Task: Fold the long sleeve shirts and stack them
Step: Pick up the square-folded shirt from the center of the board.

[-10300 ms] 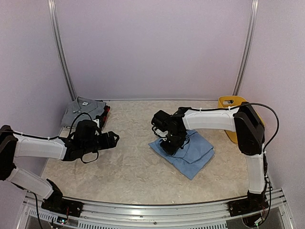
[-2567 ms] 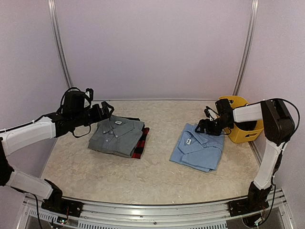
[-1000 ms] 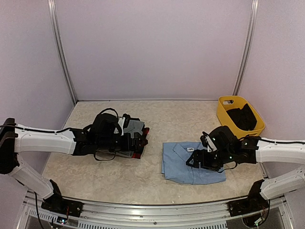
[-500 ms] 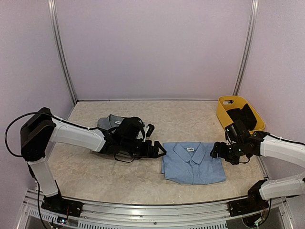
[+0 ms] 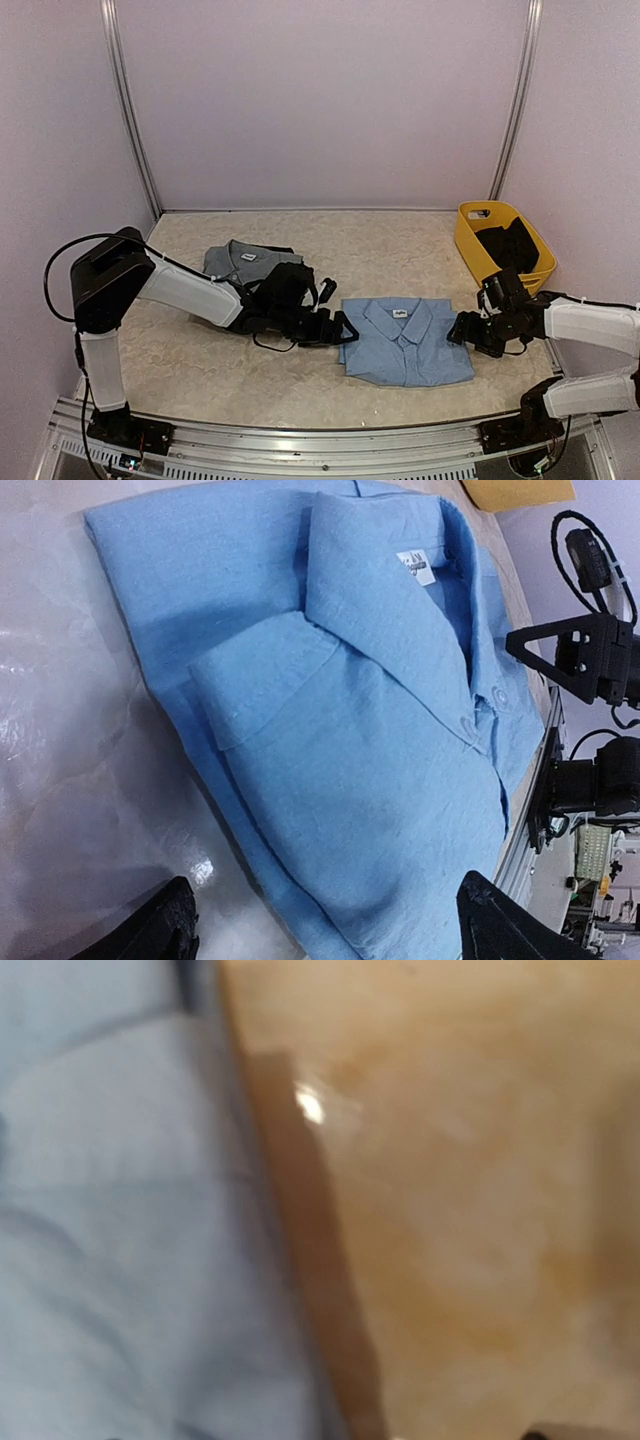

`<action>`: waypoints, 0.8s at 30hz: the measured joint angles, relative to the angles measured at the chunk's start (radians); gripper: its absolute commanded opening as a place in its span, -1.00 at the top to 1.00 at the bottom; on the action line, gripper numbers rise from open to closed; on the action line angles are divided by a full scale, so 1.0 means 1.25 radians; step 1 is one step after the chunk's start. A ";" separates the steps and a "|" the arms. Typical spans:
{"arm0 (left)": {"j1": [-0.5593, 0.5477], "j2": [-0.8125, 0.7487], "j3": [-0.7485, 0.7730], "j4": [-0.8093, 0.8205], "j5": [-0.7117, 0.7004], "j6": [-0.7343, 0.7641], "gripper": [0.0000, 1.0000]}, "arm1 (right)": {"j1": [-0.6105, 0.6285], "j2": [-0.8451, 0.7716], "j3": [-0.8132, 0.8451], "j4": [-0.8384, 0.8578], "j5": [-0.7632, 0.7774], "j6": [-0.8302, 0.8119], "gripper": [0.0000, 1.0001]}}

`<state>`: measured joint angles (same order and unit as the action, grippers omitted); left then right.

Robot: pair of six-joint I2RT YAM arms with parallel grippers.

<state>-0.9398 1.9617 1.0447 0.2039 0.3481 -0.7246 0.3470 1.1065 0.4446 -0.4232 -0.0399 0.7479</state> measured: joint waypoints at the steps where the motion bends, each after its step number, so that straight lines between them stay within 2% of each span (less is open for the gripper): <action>1: -0.001 0.004 0.000 0.007 0.003 -0.005 -0.63 | -0.004 0.003 -0.002 0.012 -0.007 -0.002 -0.52; 8: -0.026 0.037 0.003 0.067 0.020 -0.043 -0.29 | -0.022 0.030 -0.037 0.154 -0.085 -0.010 -0.20; 13: -0.035 0.065 0.005 0.117 0.031 -0.070 0.03 | -0.024 0.045 -0.065 0.238 -0.143 -0.009 0.14; 19: -0.031 0.096 0.004 0.169 0.055 -0.105 0.66 | -0.028 0.041 -0.099 0.276 -0.200 -0.010 0.82; 21: -0.028 0.097 -0.003 0.179 0.066 -0.111 0.79 | -0.029 0.029 -0.108 0.273 -0.213 -0.010 1.00; 24: -0.020 0.096 -0.009 0.194 0.074 -0.110 1.00 | -0.029 -0.018 -0.111 0.265 -0.224 -0.018 1.00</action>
<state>-0.9653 2.0815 1.0336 0.4469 0.4412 -0.8619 0.3111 1.0843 0.3054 -0.0925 -0.3199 0.7254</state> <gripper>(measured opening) 0.092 0.012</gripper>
